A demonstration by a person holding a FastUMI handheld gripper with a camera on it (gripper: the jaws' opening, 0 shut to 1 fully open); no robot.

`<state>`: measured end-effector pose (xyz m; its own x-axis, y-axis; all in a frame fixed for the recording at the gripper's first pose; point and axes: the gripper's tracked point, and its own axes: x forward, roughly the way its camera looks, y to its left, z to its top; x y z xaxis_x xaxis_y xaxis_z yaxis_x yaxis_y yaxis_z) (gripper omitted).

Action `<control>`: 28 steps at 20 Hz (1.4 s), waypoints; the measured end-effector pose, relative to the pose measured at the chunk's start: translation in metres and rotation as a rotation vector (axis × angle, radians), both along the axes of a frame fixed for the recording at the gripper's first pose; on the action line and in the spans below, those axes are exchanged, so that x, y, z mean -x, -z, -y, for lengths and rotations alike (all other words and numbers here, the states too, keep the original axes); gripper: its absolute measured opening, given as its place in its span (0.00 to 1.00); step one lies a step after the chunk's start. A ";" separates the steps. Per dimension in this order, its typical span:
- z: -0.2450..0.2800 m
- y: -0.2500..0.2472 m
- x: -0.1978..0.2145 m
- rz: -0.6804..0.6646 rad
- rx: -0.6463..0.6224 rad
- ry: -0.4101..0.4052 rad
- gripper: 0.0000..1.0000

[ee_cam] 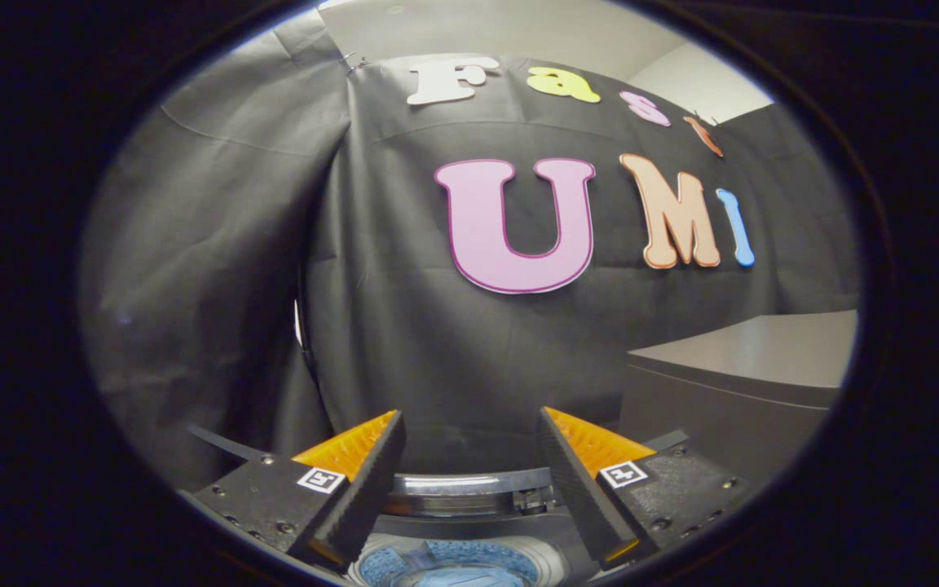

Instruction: Put the clothes into the washing machine and then close the washing machine lid.

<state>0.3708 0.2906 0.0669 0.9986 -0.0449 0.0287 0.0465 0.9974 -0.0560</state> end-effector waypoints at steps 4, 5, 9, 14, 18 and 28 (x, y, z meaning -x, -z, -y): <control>-0.005 0.028 0.027 -0.079 -0.002 -0.051 0.98; -0.008 0.031 0.034 -0.089 0.008 -0.062 0.98; -0.010 0.026 0.067 -0.107 -0.034 -0.069 0.96; -0.014 0.021 0.127 -0.137 -0.103 -0.086 0.96; 0.001 0.022 0.178 -0.171 -0.156 -0.092 0.96; 0.056 -0.005 0.276 -0.136 -0.138 -0.146 0.96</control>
